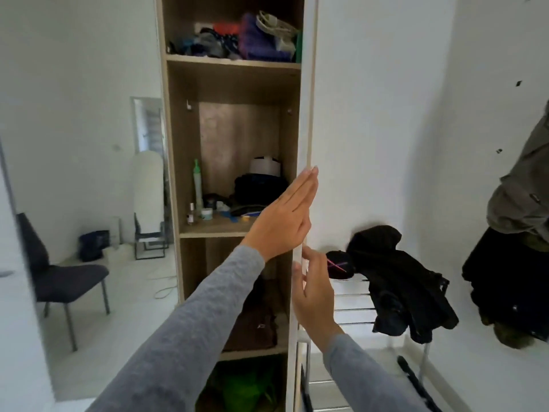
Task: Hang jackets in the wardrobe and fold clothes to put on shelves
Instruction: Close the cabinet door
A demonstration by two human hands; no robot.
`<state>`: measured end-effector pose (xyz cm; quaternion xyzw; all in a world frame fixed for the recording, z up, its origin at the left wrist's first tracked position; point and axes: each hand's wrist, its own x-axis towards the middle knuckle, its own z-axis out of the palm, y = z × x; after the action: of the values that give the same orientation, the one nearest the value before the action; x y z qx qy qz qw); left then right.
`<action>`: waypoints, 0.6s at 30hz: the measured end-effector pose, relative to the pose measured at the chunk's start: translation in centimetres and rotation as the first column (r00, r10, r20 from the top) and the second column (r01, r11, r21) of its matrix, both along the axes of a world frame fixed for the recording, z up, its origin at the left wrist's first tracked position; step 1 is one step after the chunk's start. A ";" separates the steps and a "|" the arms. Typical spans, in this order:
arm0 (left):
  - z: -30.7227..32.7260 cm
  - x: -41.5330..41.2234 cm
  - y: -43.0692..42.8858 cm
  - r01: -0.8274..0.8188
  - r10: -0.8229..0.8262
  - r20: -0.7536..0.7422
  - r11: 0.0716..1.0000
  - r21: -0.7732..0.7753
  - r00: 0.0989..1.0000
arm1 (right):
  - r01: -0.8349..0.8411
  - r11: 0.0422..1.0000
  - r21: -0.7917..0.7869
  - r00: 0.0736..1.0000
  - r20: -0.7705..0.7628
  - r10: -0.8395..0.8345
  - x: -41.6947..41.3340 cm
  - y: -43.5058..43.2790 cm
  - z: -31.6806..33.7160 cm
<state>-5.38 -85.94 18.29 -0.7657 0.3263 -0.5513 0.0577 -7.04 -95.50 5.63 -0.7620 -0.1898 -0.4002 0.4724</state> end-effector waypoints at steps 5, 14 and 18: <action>0.3 -0.4 6.1 -0.216 0.218 0.049 0.975 -0.050 0.975 | -0.100 0.992 -0.072 0.995 0.010 0.101 0.8 5.9 0.0; -0.4 2.1 15.6 -0.431 0.445 0.107 0.893 -0.133 0.889 | -0.188 0.956 -0.224 0.978 0.047 0.203 5.5 14.1 -0.3; -0.5 5.2 20.1 -0.392 0.406 0.060 0.904 -0.169 0.912 | -0.154 0.965 -0.212 0.979 0.097 0.178 10.2 17.6 0.5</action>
<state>-0.19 -65.81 17.78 -0.7917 0.1163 -0.5865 0.1256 3.12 -77.93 6.12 -0.7632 -0.3199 -0.3811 0.4122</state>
